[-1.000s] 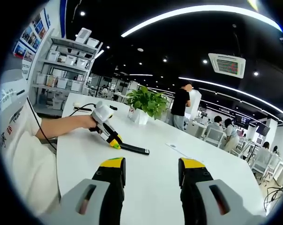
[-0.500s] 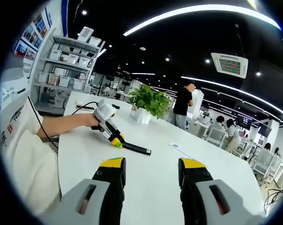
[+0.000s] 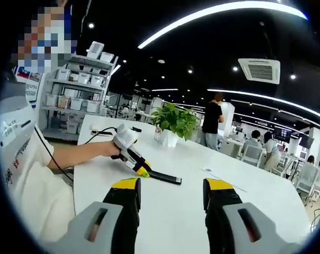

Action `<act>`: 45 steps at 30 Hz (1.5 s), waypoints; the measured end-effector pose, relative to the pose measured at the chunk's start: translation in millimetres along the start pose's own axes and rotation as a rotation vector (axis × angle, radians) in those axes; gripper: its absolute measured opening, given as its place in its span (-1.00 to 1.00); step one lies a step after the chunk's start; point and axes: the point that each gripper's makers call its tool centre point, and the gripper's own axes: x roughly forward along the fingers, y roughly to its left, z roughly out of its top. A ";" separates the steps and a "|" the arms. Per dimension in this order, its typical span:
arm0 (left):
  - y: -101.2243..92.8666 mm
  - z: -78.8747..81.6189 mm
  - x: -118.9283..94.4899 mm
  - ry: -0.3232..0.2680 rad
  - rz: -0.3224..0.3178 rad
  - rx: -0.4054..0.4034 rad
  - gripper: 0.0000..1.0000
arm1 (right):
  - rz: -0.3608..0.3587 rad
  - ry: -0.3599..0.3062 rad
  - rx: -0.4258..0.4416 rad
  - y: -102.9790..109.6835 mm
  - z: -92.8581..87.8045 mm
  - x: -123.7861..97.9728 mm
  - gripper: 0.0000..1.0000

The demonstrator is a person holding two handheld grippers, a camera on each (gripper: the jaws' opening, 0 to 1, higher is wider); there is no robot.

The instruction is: Pflip the remote and laser pointer to the front side, press the buttons, and align them neatly on the table

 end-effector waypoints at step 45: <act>1.2 -0.3 1.8 -0.025 -0.012 -0.051 -0.42 | 0.220 0.210 -0.398 7.1 32.2 58.3 -0.07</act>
